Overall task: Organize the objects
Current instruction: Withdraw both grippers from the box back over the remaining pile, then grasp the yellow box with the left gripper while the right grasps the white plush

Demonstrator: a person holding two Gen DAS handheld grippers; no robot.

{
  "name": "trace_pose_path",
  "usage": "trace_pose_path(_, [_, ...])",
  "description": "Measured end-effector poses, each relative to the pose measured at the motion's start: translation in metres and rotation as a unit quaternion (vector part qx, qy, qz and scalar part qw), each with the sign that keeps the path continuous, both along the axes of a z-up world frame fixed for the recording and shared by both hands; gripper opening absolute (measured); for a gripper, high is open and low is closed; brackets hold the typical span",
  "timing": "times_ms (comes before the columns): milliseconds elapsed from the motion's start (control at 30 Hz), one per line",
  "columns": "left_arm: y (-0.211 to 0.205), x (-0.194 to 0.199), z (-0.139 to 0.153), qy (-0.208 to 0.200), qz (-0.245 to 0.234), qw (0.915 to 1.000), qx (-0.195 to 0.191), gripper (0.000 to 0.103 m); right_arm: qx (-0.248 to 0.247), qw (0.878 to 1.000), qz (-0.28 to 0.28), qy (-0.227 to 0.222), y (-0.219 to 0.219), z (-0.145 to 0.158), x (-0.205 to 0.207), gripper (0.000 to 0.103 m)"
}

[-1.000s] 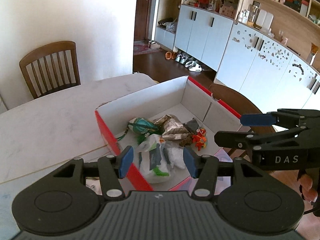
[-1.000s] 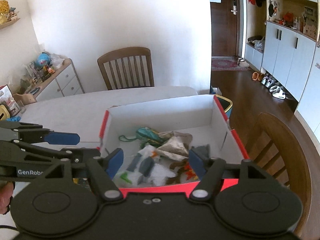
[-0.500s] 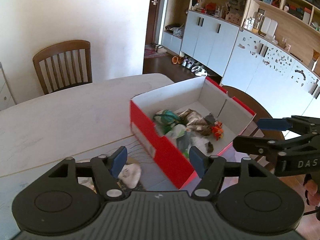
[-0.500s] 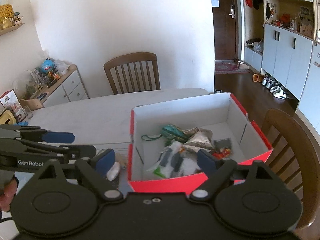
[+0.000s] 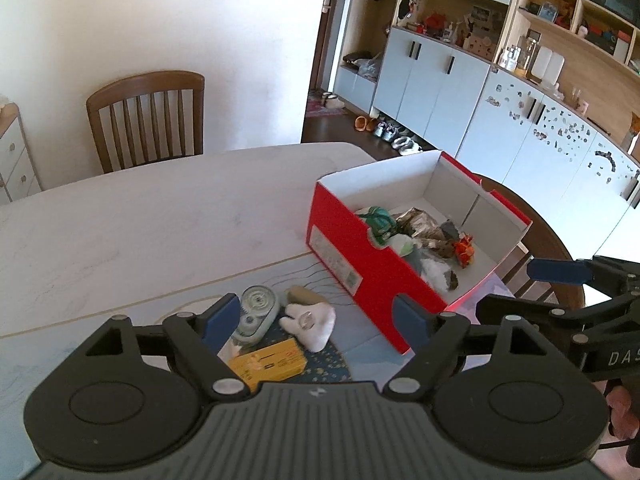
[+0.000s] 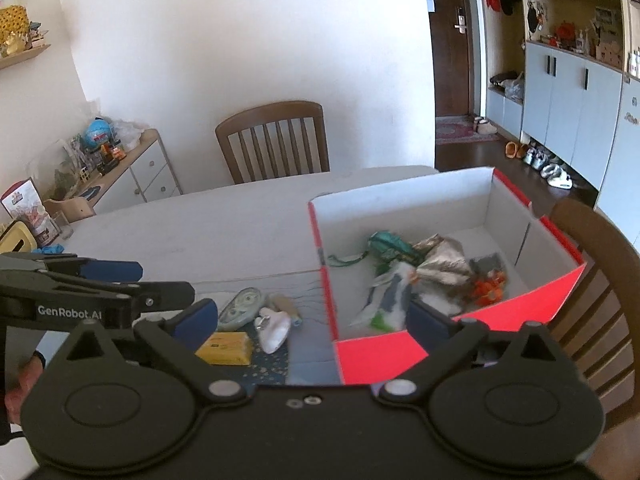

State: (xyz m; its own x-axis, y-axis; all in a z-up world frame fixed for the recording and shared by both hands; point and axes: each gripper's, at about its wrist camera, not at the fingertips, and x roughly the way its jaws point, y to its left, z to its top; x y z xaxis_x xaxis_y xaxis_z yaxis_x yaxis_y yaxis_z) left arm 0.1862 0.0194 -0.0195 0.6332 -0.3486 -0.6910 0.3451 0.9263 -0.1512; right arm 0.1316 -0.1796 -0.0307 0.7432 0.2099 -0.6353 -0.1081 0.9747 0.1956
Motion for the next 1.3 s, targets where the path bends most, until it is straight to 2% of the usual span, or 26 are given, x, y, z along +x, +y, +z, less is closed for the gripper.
trace_pose_path(167, [0.017,-0.001,-0.008,0.006,0.000,1.0000,-0.006,0.087,-0.005,1.000,-0.004,0.003,0.016,-0.006,-0.001,0.100])
trace_pose_path(367, [0.030,-0.003,-0.019,-0.001,0.002,1.0000,-0.004,0.103,-0.009,1.000,-0.005,0.012,0.033,-0.013,0.002,0.100])
trace_pose_path(633, [0.052,0.002,-0.043,-0.002,0.001,0.9999,-0.011,0.103,-0.013,0.999,-0.012,0.029,0.048,-0.024,0.008,0.100])
trace_pose_path(967, [0.068,0.018,-0.093,0.034,0.013,0.9993,-0.001,0.103,-0.014,0.998,-0.024,0.056,0.063,-0.043,0.025,0.100])
trace_pose_path(1167, [0.065,0.021,-0.112,0.032,0.004,0.9995,0.003,0.103,-0.013,0.997,-0.030,0.074,0.075,-0.057,0.039,0.100])
trace_pose_path(1300, [0.058,0.020,-0.119,0.015,-0.003,0.9999,0.006,0.103,-0.016,0.996,-0.034,0.085,0.085,-0.066,0.050,0.098])
